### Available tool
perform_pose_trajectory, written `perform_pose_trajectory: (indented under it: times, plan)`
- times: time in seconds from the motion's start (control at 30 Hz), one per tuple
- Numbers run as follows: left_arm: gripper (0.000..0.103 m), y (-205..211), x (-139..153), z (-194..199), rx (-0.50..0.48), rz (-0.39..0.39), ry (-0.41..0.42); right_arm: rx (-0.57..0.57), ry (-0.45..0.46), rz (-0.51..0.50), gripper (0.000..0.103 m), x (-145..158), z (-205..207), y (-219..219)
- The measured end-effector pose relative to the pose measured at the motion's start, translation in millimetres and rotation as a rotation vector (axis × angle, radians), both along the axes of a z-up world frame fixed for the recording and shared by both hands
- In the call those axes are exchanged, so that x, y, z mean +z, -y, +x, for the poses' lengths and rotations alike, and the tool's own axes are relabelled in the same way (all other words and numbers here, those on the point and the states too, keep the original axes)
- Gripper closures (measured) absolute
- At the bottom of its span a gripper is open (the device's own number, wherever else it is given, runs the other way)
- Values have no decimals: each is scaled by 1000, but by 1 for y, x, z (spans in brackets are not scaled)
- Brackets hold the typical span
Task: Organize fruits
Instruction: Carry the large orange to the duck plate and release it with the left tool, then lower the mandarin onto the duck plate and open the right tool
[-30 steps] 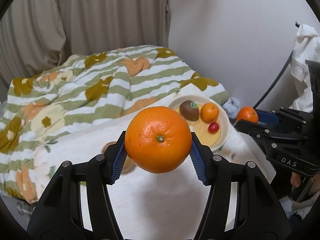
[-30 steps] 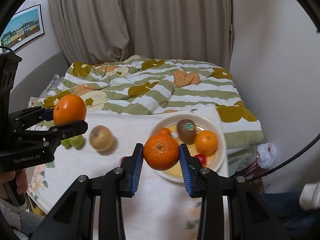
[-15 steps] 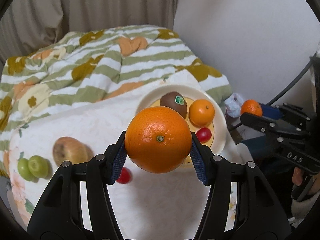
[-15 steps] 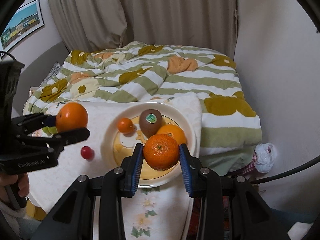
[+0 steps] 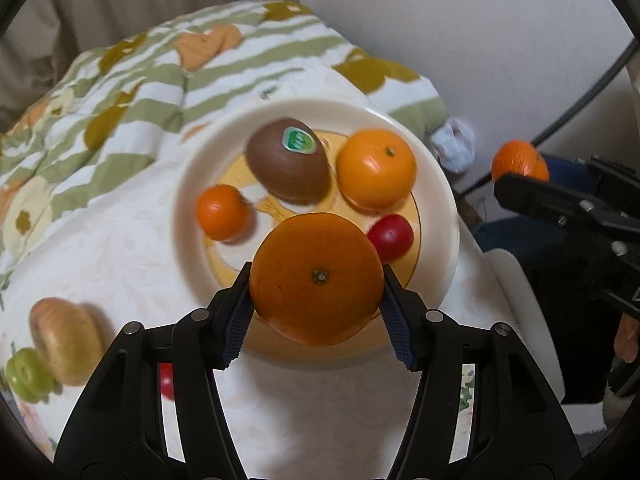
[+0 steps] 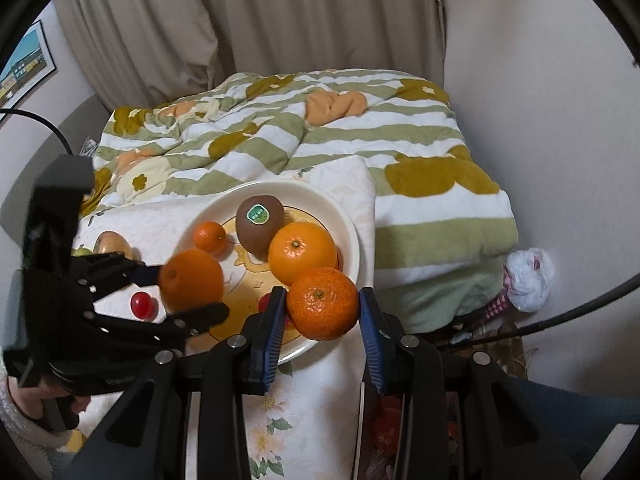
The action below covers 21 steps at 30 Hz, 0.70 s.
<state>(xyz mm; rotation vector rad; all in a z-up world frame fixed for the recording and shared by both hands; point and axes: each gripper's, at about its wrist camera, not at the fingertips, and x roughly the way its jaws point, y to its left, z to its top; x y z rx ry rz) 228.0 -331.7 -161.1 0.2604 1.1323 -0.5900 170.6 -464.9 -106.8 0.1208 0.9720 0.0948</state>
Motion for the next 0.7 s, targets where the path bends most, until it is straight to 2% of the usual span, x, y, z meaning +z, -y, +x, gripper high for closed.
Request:
perform_pose_trajectory:
  times: [0.23,0.3,0.33,0.37,0.47,0.7]
  plan:
    - [37,9,-10,0,-40,20,-27,-39,-3,6,70,-1,-1,6]
    - [26,7,-7,-1,-44,12,-18,-47,-3,7,70,-1,-2,7]
    - [7,5,-5,0,-41,10,-11,-50,-2,8,70,0,-2,7]
    - [0,3,-1,-1,-35,5,6,-51,-1,8,70,0,-3,7]
    - [0,-7,13,-4,-15,-31,41,-53,2,9,70,2,-3,6]
    - [0,-36,33,-9,57,-3,69,-22,10,8,70,5,-3,0]
